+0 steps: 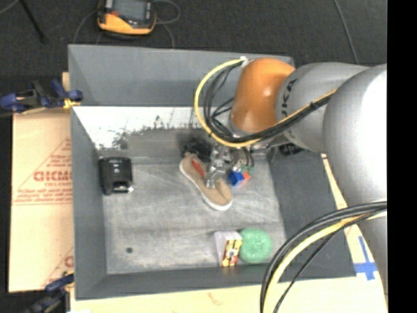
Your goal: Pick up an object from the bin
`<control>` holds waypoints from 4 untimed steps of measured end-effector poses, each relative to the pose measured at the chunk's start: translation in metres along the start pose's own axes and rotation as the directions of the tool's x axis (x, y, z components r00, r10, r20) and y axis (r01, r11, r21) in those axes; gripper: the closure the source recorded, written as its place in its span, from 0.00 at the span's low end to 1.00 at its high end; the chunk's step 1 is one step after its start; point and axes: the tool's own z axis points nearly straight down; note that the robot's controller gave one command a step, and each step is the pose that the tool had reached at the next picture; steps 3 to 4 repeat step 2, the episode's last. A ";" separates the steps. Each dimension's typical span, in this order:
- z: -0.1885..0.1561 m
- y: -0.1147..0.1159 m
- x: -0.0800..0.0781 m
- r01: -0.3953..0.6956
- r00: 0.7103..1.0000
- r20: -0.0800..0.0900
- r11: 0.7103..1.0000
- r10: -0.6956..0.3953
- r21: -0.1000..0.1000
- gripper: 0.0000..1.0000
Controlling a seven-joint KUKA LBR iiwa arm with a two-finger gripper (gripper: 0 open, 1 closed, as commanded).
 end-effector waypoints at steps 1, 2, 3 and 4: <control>-0.011 0.000 0.002 0.001 1.000 -0.009 1.000 -0.001 0.001 1.00; -0.027 -0.001 0.002 0.001 1.000 -0.014 1.000 -0.001 0.002 1.00; -0.027 -0.001 0.002 0.001 1.000 -0.014 1.000 -0.001 0.002 1.00; -0.027 -0.001 0.002 0.001 1.000 -0.014 1.000 -0.001 0.002 1.00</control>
Offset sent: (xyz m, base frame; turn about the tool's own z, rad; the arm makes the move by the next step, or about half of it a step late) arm 0.0000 0.0000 0.0140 0.0000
